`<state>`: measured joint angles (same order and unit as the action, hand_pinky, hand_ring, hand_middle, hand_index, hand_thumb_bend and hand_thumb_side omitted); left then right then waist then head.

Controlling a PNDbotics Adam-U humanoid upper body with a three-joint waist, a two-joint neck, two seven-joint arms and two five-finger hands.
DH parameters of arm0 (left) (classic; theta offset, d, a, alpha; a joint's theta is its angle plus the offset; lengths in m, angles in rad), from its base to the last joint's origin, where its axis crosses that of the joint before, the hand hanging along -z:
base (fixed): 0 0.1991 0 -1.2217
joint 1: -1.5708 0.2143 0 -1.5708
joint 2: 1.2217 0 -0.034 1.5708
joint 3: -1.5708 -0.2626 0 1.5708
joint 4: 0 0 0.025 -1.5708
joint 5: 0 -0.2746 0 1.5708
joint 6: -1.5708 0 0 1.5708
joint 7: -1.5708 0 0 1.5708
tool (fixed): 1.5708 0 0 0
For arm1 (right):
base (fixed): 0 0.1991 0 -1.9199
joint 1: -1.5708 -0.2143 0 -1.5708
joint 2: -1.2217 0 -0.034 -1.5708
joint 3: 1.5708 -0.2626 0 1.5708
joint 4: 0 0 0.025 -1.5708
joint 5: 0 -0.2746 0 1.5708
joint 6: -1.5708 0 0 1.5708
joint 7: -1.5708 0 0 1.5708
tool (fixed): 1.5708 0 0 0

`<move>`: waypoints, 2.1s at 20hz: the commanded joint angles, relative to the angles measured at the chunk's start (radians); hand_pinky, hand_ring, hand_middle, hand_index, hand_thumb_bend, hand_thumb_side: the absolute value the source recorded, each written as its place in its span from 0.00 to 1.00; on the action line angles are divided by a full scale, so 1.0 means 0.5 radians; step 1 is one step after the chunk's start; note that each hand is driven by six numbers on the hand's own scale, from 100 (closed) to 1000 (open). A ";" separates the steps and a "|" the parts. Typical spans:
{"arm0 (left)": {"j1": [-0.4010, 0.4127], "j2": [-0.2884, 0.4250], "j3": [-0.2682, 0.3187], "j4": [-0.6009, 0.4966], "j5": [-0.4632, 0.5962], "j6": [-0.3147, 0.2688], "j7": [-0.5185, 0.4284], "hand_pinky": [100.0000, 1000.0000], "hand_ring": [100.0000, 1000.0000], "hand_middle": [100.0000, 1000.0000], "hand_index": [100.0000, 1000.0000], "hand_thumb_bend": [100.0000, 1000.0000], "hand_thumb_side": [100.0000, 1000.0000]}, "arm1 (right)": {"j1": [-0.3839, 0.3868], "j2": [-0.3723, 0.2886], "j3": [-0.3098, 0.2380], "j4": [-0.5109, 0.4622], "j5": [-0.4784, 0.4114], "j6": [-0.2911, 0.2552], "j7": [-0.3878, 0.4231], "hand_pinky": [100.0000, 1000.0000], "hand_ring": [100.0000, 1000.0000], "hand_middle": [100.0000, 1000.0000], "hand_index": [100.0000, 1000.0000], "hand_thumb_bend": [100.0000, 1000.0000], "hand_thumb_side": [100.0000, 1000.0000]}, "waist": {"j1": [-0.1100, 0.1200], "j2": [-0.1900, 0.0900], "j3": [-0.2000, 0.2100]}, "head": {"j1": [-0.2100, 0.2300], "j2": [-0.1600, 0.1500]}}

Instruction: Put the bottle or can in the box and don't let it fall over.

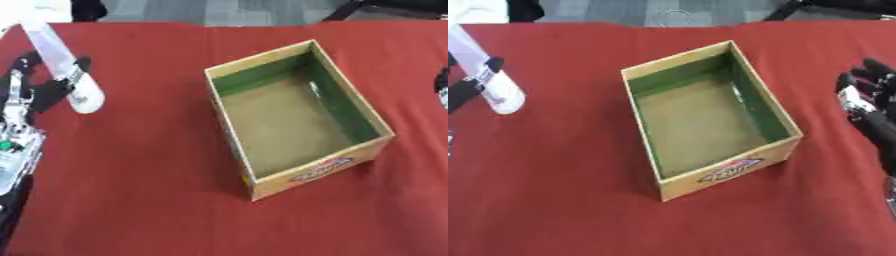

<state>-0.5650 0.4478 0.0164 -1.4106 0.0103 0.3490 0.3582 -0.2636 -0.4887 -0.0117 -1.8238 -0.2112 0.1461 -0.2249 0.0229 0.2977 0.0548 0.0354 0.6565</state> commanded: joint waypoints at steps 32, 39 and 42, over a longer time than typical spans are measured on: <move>-0.154 -0.078 -0.017 0.278 0.203 -0.053 0.058 0.69 0.85 0.65 0.66 0.13 0.13 | -0.052 -0.029 -0.016 -0.027 0.008 0.015 0.006 0.90 0.89 0.83 0.92 0.07 0.39 | 0.003 -0.006 -0.034 | 0.011 -0.057; -0.161 -0.078 -0.009 0.318 0.247 -0.104 0.152 0.60 0.71 0.44 0.44 0.00 0.17 | -0.054 -0.029 -0.014 -0.027 0.011 0.017 0.014 0.91 0.89 0.83 0.92 0.07 0.39 | 0.003 -0.006 -0.035 | 0.005 -0.049; -0.172 -0.076 -0.004 0.319 0.246 -0.135 0.219 0.59 0.68 0.38 0.36 0.00 0.21 | -0.055 -0.029 -0.013 -0.027 0.014 0.018 0.019 0.91 0.89 0.83 0.92 0.07 0.39 | 0.002 -0.008 -0.034 | 0.002 -0.046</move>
<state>-0.6368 0.3949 0.0096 -1.2456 0.1304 0.2856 0.4533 -0.2808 -0.4880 -0.0118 -1.8236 -0.2107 0.1562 -0.2177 0.0254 0.3100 0.0374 0.0388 0.6394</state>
